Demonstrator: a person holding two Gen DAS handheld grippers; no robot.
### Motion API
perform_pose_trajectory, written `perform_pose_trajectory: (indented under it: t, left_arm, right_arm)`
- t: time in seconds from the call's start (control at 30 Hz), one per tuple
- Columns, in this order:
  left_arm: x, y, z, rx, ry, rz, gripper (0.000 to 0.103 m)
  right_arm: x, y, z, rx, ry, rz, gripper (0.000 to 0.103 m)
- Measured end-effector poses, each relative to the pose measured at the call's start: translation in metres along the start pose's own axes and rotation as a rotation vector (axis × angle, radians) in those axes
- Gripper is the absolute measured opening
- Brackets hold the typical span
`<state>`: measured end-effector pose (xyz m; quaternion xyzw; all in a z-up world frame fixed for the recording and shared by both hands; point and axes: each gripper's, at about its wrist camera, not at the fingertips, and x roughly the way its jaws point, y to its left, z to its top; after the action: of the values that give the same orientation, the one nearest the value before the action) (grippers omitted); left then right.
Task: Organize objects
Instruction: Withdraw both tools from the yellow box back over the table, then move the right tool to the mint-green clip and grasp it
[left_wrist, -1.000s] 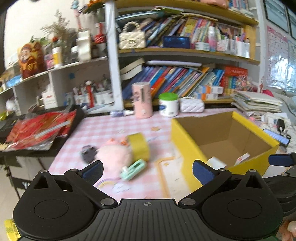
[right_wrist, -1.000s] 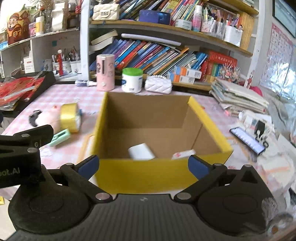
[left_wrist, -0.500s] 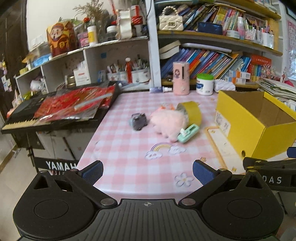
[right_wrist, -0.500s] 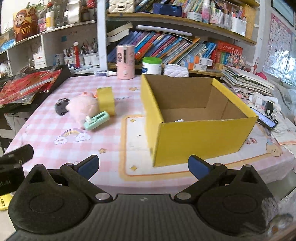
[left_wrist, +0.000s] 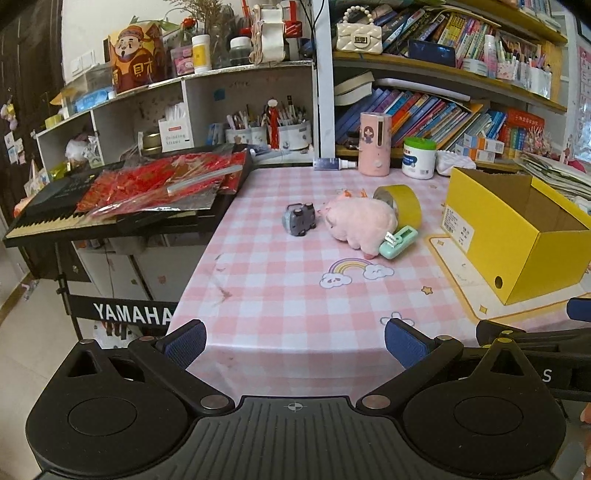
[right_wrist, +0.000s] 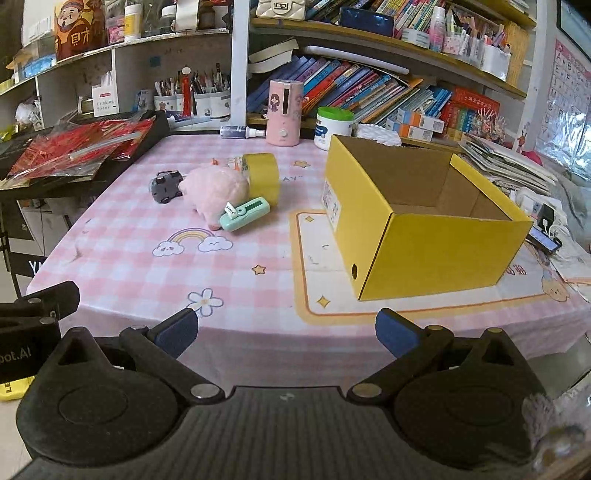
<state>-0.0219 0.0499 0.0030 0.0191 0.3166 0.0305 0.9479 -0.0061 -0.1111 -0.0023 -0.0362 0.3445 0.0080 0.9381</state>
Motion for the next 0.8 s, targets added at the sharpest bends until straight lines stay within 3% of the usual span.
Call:
perform_pose_trajectory:
  t: [0.4,0.8]
  left_arm:
    - [0.008,0.003,-0.002,-0.036,0.021,-0.03,0.103]
    - [0.041,0.0,0.018,-0.06,0.041,0.006,0.103]
  right_arm:
    - [-0.002,0.0,-0.001,-0.003,-0.001,-0.02,0.103]
    - [0.038,-0.002,0.026,-0.033,0.004,0.023,0.103]
